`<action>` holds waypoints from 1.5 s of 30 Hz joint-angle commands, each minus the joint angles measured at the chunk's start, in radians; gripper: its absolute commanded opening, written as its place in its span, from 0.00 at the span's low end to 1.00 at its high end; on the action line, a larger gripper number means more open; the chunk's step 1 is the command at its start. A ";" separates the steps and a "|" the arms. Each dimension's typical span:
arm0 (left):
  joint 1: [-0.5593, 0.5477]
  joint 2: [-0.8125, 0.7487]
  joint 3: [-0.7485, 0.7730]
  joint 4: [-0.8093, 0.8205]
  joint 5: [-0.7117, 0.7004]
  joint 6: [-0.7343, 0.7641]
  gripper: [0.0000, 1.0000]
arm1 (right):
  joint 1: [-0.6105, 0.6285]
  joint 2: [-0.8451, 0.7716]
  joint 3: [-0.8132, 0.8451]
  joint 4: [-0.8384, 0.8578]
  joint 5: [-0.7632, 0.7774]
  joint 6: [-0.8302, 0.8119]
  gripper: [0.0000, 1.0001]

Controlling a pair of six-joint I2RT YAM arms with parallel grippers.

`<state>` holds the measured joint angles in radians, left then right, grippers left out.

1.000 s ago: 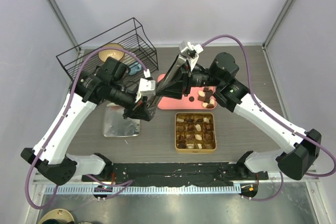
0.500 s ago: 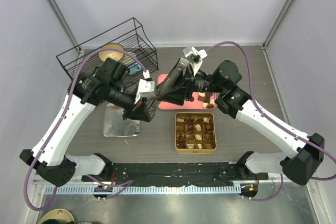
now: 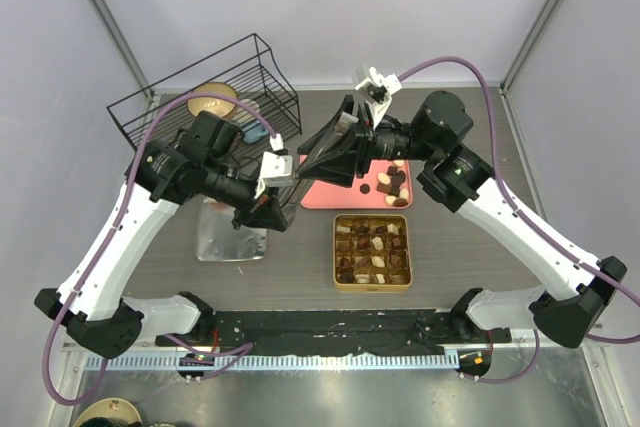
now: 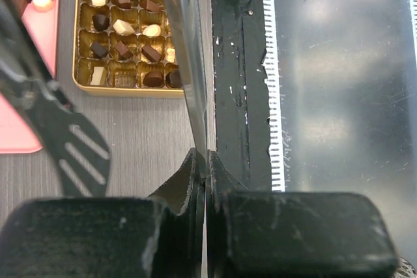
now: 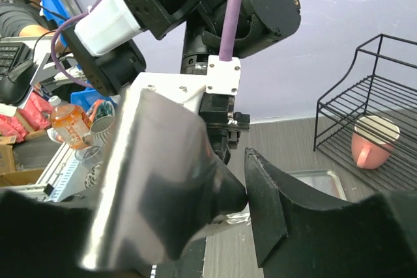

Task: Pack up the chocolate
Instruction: Pick up the clamp from the plate.

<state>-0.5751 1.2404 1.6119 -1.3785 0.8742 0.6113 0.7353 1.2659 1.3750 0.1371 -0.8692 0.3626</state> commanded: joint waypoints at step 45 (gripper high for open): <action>0.095 -0.118 -0.145 0.153 -0.857 -0.324 1.00 | -0.007 -0.111 -0.143 -0.400 0.804 -0.388 0.01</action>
<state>-0.5495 1.1381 1.4422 -1.3376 0.0849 0.3397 0.7311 1.1290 1.3125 -0.3454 -0.3420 0.0257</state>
